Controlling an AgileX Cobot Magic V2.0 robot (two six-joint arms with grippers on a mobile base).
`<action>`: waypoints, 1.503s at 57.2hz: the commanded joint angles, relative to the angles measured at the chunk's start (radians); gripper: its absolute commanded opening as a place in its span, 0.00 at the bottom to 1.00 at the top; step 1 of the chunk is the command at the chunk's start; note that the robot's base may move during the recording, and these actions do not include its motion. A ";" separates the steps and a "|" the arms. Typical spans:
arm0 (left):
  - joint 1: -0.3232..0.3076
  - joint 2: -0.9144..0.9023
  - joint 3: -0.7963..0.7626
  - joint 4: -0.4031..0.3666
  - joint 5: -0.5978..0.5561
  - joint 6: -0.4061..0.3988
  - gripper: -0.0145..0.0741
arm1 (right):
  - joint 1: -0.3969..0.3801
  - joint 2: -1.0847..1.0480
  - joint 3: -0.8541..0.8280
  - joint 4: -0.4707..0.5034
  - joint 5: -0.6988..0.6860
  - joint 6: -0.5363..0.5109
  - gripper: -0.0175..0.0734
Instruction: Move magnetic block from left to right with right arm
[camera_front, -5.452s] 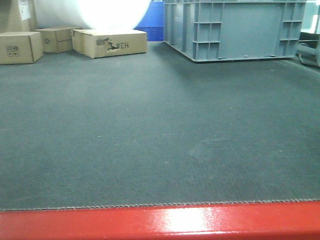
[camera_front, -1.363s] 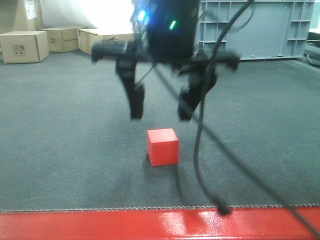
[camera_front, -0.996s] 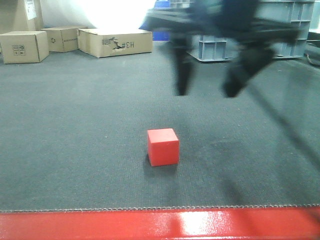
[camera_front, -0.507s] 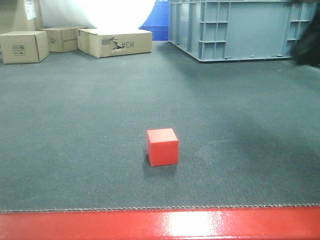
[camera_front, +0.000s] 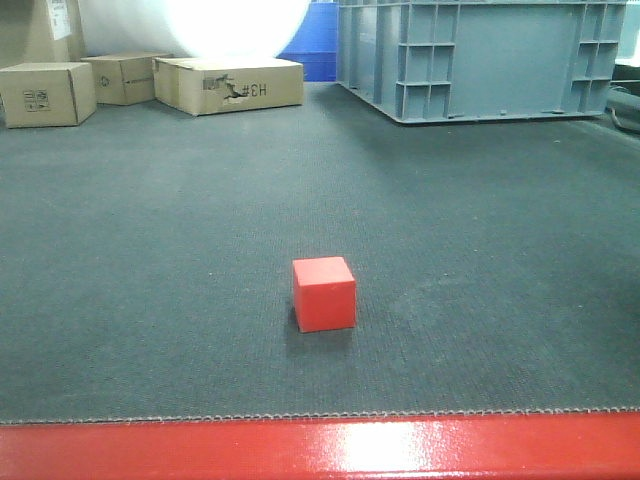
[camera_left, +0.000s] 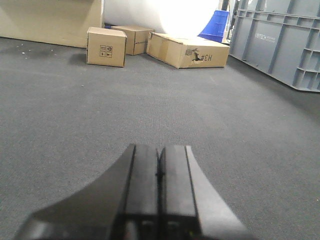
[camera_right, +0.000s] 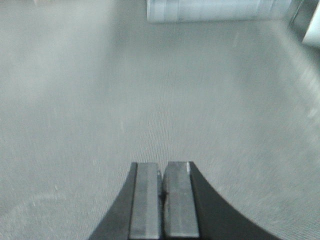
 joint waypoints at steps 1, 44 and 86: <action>-0.004 -0.009 0.008 -0.002 -0.078 0.000 0.02 | -0.005 -0.098 0.032 0.003 -0.122 -0.011 0.23; -0.004 -0.009 0.008 -0.002 -0.078 0.000 0.02 | -0.005 -0.492 0.203 0.002 -0.122 -0.011 0.23; -0.004 -0.009 0.008 -0.002 -0.078 0.000 0.02 | -0.058 -0.628 0.412 -0.009 -0.199 -0.011 0.23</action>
